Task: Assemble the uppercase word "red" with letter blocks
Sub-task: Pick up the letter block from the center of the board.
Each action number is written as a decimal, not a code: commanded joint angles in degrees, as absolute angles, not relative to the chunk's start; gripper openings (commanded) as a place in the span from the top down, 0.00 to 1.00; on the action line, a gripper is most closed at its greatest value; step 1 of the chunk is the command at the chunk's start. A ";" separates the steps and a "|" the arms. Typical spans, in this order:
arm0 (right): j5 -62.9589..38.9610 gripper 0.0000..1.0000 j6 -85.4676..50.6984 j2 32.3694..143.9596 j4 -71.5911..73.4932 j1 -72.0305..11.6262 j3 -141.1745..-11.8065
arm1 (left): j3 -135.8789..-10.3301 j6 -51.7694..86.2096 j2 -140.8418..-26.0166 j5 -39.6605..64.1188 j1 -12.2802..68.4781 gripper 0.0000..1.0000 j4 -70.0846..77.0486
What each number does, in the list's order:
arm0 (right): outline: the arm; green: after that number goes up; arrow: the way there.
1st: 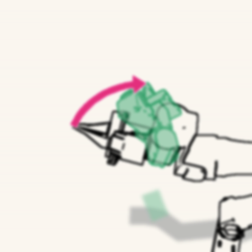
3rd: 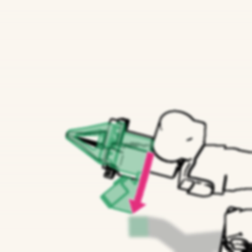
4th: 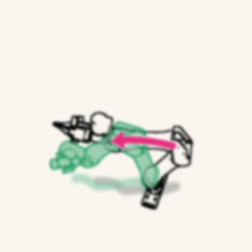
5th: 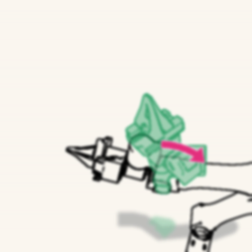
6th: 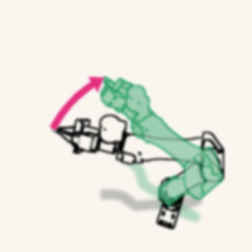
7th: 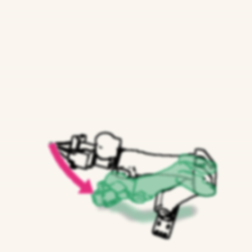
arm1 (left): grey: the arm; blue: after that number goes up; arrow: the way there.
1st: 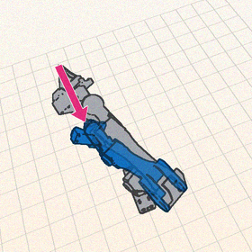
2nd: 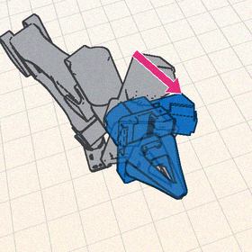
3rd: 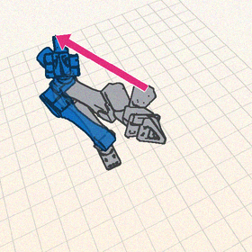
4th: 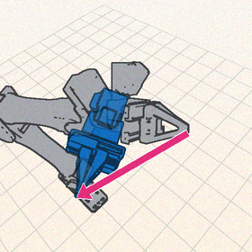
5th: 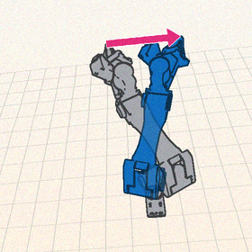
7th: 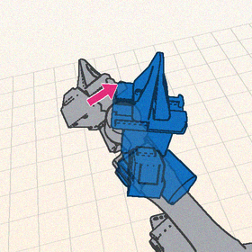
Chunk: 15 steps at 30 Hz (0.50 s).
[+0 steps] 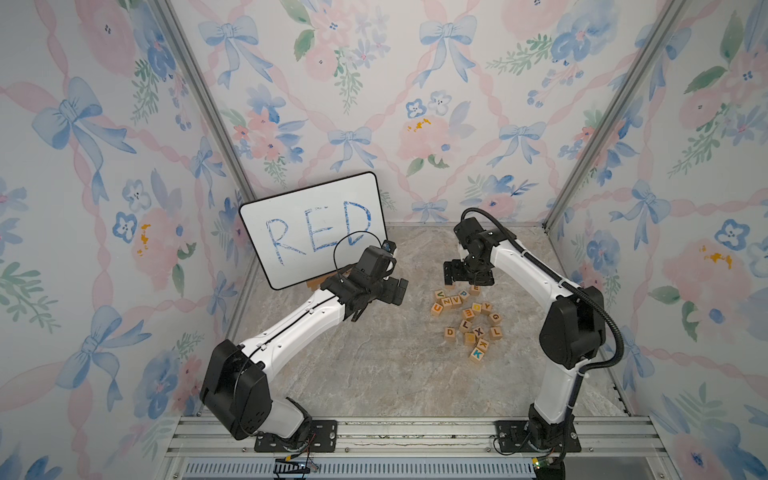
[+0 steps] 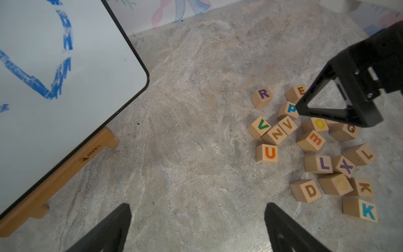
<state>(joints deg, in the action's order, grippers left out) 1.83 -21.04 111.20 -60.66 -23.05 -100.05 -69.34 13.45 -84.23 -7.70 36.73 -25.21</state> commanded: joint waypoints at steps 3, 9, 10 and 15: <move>1.87 0.03 -21.00 115.22 -64.28 -23.34 -104.90 | -73.48 16.29 -89.19 -8.91 36.88 0.02 -28.39; 2.21 0.00 -20.55 121.09 -65.18 -22.29 -109.74 | -76.21 20.08 -92.07 -8.69 36.48 0.02 -28.37; 2.48 0.03 -20.47 121.83 -65.02 -22.13 -110.43 | -76.57 20.33 -92.44 -7.72 36.18 0.02 -28.30; 1.66 0.16 -20.73 124.91 -63.20 -21.42 -112.51 | -78.60 20.04 -94.02 -3.16 35.60 0.02 -28.30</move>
